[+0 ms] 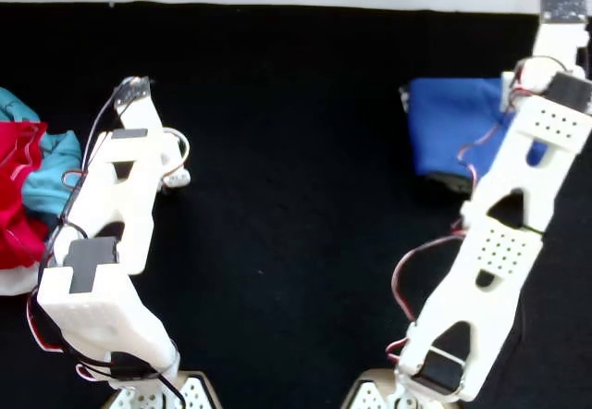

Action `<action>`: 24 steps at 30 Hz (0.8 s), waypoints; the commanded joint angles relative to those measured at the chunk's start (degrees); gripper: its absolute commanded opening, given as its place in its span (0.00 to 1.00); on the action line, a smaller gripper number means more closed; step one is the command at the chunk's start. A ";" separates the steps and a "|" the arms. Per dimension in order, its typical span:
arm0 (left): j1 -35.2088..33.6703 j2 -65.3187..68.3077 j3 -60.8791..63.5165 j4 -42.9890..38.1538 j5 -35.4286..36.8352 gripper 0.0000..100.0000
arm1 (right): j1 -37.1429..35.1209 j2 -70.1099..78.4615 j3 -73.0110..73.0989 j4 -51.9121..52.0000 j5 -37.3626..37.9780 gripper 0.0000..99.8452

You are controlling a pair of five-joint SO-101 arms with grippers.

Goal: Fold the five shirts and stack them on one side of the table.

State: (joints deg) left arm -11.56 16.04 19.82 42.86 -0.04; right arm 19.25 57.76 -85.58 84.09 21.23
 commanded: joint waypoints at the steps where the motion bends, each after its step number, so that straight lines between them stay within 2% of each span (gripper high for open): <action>1: -0.40 -0.92 0.04 -2.37 0.44 0.01 | 0.48 3.12 0.04 -4.70 -0.70 0.04; 7: -0.40 -0.92 0.04 -2.37 0.44 0.01 | 4.00 12.62 0.13 -19.12 -0.70 0.03; 10: -0.40 -0.92 0.13 -2.37 0.44 0.01 | 4.35 16.92 -0.40 -22.64 -0.70 0.03; 18: -0.40 -0.92 0.13 -2.37 0.44 0.01 | 3.91 9.89 -0.48 -19.65 -0.97 0.03; 24: -0.31 -0.92 0.13 -2.37 0.44 0.01 | 3.47 -0.84 -0.48 -7.87 -0.97 0.19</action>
State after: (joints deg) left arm -11.56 16.04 19.82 42.86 -0.04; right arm 22.86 65.05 -85.32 72.04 20.88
